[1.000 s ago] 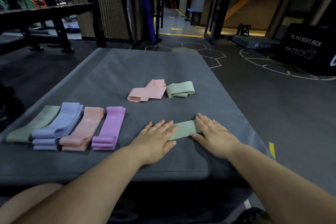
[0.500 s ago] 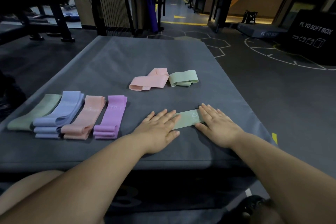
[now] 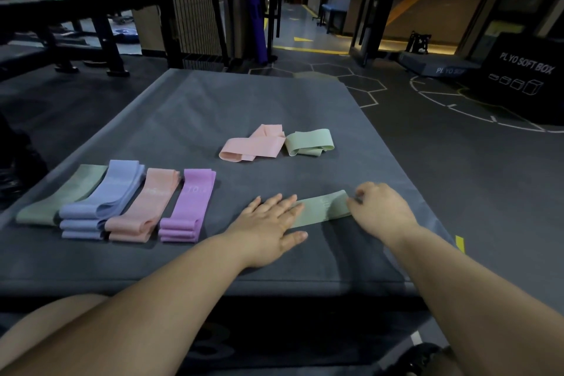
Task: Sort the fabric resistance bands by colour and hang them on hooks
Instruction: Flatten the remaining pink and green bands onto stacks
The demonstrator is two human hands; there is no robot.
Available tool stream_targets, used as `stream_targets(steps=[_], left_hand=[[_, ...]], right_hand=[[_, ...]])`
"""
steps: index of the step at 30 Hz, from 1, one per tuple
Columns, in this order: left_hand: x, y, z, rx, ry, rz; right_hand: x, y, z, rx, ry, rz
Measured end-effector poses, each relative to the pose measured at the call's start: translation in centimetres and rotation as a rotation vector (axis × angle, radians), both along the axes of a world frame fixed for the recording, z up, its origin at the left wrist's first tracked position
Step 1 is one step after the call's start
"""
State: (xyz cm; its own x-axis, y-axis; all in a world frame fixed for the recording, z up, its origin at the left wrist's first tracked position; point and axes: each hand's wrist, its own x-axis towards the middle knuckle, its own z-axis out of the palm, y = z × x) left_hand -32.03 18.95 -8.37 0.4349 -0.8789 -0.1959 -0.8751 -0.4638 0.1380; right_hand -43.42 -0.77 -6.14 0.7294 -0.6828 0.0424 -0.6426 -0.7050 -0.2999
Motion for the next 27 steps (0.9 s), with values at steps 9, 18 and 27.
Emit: stream_targets(steps=[9,18,27], left_hand=[[1.3,-0.5,1.1,-0.445,0.335,0.369],[0.9,-0.5,1.9,-0.41,0.228,0.442],[1.5,1.6,3.3,-0.586,0.647,0.531]], right_hand=[[0.7,0.9,1.1,0.124,0.044,-0.079],[1.3,0.0,0.8,0.392,-0.233,-0.128],[2.6,1.6,2.2,0.877,-0.635,-0.129]])
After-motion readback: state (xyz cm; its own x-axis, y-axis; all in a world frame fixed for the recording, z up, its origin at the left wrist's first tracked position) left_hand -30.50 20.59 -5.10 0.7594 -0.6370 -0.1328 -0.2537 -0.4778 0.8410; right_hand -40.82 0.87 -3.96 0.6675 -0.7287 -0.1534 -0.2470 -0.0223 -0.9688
